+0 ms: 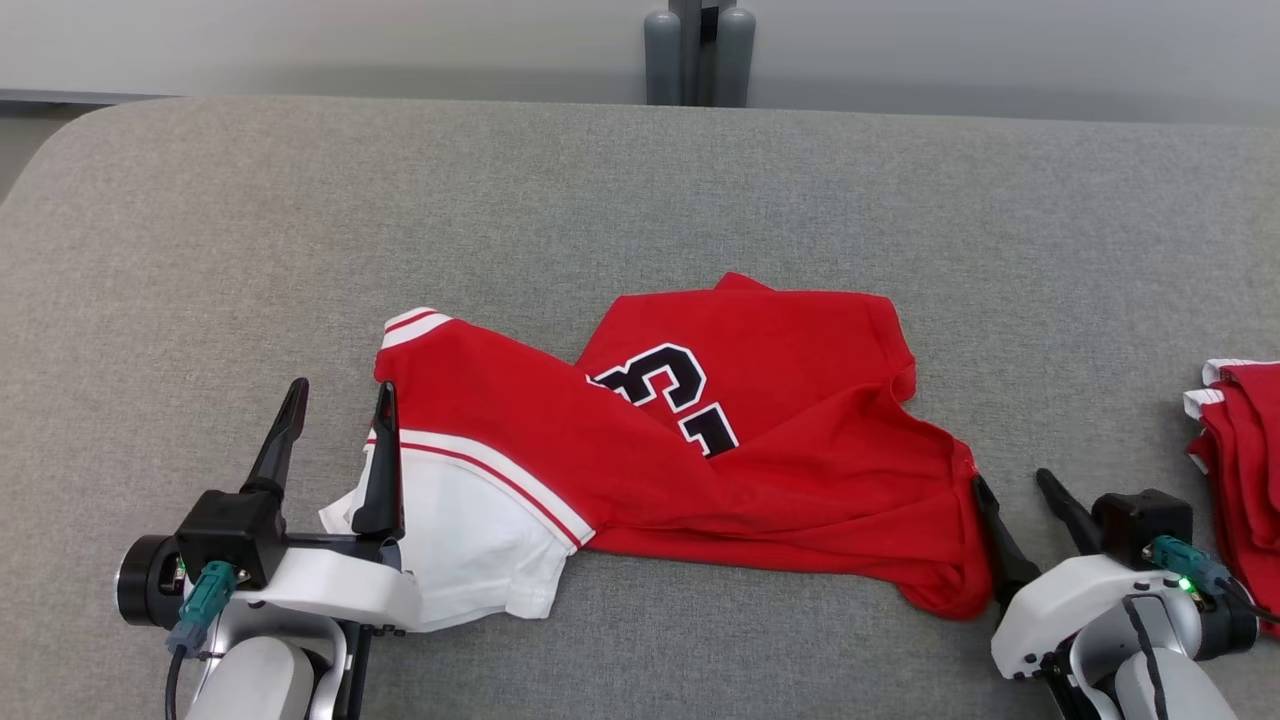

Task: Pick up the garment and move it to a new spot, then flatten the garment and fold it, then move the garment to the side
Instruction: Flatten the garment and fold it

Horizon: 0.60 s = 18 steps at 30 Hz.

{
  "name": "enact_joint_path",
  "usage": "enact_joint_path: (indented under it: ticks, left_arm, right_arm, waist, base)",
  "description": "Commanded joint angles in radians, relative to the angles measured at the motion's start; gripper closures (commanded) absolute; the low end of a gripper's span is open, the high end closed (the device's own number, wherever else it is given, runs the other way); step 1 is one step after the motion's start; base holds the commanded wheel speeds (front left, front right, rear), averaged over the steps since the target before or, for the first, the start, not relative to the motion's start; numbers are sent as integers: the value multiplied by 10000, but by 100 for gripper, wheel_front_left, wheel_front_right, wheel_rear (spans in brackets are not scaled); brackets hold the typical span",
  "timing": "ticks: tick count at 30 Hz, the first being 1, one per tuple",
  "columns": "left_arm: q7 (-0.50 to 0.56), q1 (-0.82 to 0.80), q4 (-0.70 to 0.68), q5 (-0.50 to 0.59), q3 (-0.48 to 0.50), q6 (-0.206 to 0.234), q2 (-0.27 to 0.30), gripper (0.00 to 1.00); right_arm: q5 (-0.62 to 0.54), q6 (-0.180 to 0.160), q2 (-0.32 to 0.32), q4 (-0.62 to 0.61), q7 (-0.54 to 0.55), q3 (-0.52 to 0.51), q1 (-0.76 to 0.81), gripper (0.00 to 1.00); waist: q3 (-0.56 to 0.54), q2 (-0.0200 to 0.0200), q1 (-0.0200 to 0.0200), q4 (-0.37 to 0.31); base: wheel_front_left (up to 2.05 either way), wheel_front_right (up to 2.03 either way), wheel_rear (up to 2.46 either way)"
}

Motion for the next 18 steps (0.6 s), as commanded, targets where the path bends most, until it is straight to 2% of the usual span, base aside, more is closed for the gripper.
enact_joint_path:
  ticks: [1, 7, 10, 14, 18]
  left_arm:
    - [-47, -154, 40, 65, 71, -43, 16, 0]
    - [-48, -145, 109, 140, 134, -105, -18, 0]
    - [-47, -101, 135, 205, 173, -144, -10, 0]
    - [-48, 78, 92, 262, 282, -88, 60, 0]
    - [-43, 305, -17, 286, 345, -8, 138, 0]
  right_arm:
    - [39, 2, 1, 106, -151, -217, -52, 0]
    - [236, 2, 62, 330, -422, -751, -137, 0]
    - [349, 2, 85, 52, -768, -1078, -78, 0]
    - [225, 2, 128, -1261, -1220, -1249, 215, 0]
    - [28, 2, 183, -2522, -1185, -1026, 575, 0]
  waist:
    - [15, -1, 0, -42]
    - [-10, -1, 0, -137]
    - [-91, -1, 0, -170]
    - [-336, -1, 0, -258]
    - [-643, -1, 0, -402]
  base:
    - [0, 0, 0]
    - [0, 0, 0]
    - [0, 0, 0]
    - [0, 0, 0]
    - [0, 0, 0]
